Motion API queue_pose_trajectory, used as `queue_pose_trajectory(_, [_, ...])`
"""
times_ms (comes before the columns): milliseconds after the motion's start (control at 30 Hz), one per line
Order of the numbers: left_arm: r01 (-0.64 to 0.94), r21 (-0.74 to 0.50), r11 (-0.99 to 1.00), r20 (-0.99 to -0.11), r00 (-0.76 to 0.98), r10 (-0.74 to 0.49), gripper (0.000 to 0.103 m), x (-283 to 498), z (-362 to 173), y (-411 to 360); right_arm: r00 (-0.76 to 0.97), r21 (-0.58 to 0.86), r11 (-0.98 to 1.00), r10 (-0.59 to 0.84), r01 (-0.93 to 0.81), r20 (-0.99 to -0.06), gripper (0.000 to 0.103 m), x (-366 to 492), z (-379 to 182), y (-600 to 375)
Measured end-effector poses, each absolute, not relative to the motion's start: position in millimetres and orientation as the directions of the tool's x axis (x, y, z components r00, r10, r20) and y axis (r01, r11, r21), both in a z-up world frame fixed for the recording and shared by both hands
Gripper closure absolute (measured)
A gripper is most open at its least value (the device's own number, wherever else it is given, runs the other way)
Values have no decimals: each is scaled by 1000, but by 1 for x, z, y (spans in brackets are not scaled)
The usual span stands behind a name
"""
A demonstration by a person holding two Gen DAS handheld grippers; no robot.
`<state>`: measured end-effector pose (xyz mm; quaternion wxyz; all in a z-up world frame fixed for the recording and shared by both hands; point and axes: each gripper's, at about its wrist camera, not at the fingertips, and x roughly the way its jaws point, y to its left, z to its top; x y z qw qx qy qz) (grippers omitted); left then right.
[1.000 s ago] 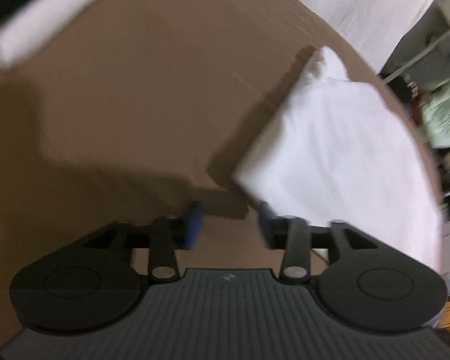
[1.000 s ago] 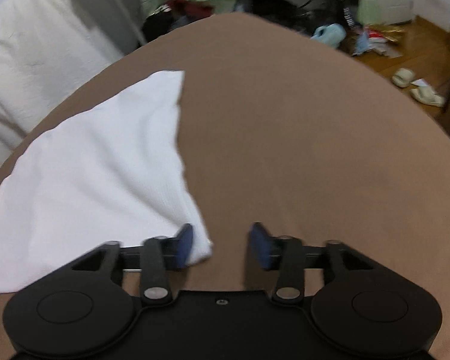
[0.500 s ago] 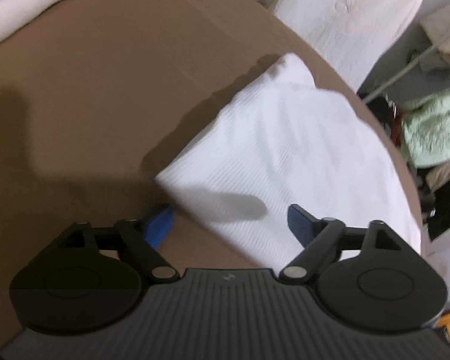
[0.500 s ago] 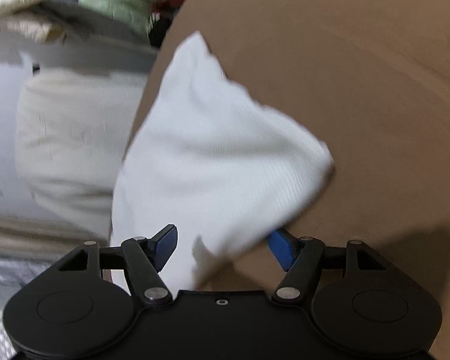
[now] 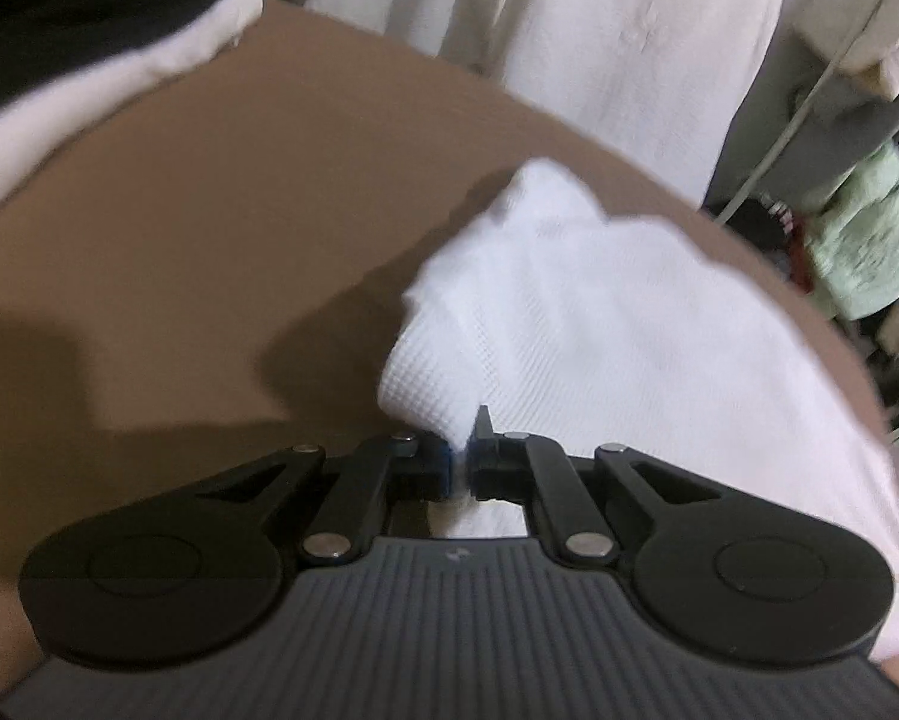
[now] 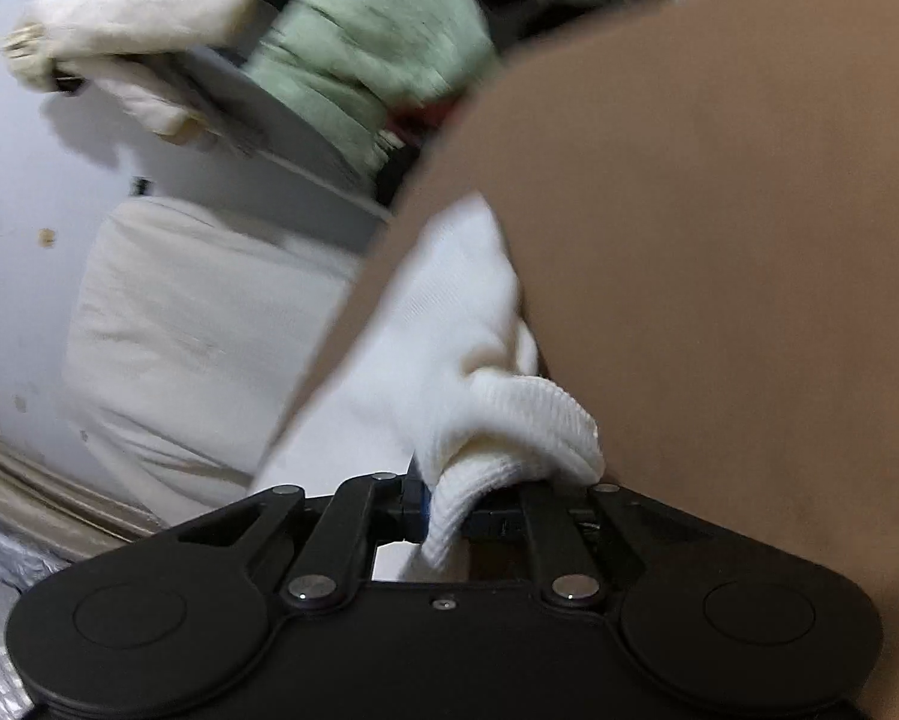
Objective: Fold clothes
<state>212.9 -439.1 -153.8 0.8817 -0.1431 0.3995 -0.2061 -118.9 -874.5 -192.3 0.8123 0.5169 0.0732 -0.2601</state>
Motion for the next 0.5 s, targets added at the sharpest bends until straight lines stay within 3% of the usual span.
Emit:
queue_pose_trajectory(133, [362,-415,835,-597,584,-550,98,177,-125,-416,820,642,510,-364,573,-442,94,-140,-143,-852])
queue_pose_trajectory(333, [284,-467,837,-702,457,-546,98,148,-143,-394,710,561,460,-272,689,-649,94,-178,-151,-853])
queue_pose_trajectory(433, [320,-363,875,-740,472,-480,98,132,-140,-395,661,515,452,-265,728,-702,94,-181,-148,-847])
queue_pose_trajectory(500, [339,-246,908,-789,475,-390,91,129,-141,-400,633,479,459,-275,748,-724,91,-182,-143,-842])
